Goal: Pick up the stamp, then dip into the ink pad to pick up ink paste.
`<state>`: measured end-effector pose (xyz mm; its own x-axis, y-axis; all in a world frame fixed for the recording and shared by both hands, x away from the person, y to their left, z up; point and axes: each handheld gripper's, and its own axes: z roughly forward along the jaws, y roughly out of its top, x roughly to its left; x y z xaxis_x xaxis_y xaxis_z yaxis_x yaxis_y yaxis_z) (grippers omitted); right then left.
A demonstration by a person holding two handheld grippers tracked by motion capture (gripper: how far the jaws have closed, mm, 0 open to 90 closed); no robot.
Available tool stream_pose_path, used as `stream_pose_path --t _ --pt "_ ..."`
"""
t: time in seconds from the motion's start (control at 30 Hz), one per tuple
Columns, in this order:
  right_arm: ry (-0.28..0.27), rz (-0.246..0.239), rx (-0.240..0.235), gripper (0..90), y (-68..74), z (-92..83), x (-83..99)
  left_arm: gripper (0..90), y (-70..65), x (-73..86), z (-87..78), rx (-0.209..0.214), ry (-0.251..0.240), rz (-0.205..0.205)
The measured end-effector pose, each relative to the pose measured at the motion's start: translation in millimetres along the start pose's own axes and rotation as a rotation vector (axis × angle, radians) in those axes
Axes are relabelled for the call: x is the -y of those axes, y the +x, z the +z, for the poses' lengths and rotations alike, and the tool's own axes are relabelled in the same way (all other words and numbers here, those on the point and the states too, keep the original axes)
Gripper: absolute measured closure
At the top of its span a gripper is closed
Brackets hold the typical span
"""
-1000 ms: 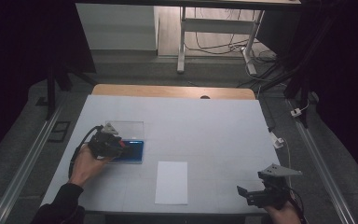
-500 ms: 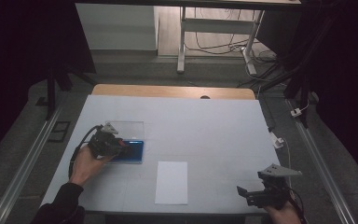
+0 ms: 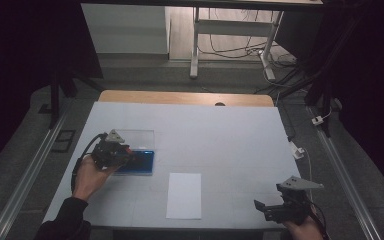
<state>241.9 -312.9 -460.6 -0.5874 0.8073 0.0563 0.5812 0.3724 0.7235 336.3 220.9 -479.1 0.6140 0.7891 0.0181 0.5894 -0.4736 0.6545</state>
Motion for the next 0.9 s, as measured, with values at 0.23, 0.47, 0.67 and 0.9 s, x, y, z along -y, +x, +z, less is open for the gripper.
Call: stream_pose_path --t 0.23,0.47,0.67,0.9 --pt "-0.001 -0.005 -0.001 0.2 0.6 -0.1 0.0 58.0 -5.4 -1.6 -7.9 -0.007 0.0 -0.018" --pt "-0.002 -0.01 0.002 0.2 0.6 -0.7 0.5 58.0 -7.1 -2.4 -11.3 -0.029 0.002 -0.039" --pt "0.001 -0.015 0.002 0.2 1.0 0.2 0.0 58.0 -5.0 -1.3 -9.0 -0.028 0.017 -0.061" --pt "-0.002 -0.014 0.003 0.2 1.3 -0.4 0.3 58.1 -1.1 2.5 -3.6 -0.023 0.032 -0.086"
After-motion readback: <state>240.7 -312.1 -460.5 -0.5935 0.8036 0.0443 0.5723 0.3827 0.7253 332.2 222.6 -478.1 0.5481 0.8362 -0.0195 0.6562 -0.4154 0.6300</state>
